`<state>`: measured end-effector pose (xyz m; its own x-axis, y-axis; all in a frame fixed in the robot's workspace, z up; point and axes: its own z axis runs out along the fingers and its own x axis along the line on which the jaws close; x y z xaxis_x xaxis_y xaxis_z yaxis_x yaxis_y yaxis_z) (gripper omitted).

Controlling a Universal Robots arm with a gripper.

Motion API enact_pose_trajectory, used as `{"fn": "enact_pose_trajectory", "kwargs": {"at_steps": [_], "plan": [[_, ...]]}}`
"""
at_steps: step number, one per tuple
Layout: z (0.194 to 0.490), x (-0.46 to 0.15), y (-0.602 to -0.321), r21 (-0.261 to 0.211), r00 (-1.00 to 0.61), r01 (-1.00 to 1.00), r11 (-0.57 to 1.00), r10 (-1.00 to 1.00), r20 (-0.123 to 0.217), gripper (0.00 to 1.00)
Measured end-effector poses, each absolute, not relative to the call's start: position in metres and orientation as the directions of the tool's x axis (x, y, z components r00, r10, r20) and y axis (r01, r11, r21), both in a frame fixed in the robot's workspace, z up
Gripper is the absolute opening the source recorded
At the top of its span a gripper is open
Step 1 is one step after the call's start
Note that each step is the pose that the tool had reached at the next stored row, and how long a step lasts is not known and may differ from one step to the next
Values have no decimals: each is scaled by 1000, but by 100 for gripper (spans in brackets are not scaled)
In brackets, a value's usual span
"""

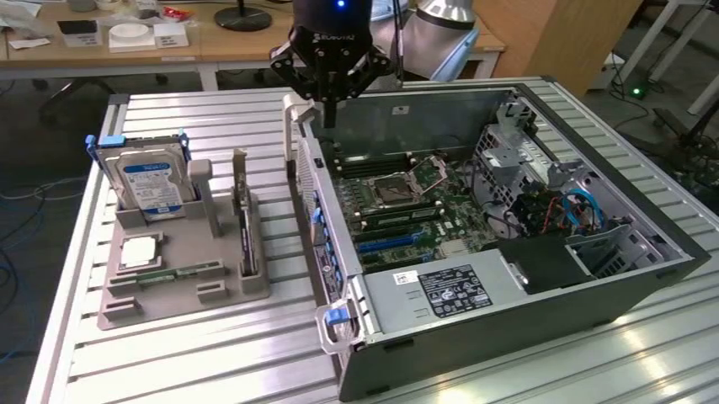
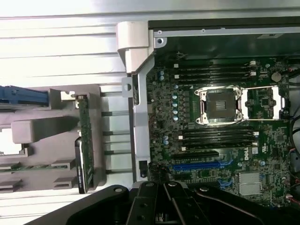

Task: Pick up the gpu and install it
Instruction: 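Reach for the gpu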

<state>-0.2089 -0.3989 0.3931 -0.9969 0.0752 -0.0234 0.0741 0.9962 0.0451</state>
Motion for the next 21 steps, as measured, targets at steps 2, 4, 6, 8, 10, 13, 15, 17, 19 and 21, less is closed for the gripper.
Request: {"fn": "enact_pose_trajectory", "kwargs": {"at_steps": [2,4,6,8,10,13,15,17,19,21], "plan": [[393,-215,-399,45,-997,74,996,75,-23,11],[393,-221,-399,45,-997,74,996,75,-23,11],[393,-227,-399,45,-997,74,996,75,-23,11],[393,-232,-399,45,-997,74,996,75,-23,11],[393,-237,-399,45,-997,74,996,75,-23,11],[393,-246,-399,45,-997,74,996,75,-23,11],[393,-252,-399,45,-997,74,996,75,-23,11],[393,-258,-399,45,-997,74,996,75,-23,11],[393,-263,-399,45,-997,74,996,75,-23,11],[393,-269,-399,45,-997,74,996,75,-23,11]]}}
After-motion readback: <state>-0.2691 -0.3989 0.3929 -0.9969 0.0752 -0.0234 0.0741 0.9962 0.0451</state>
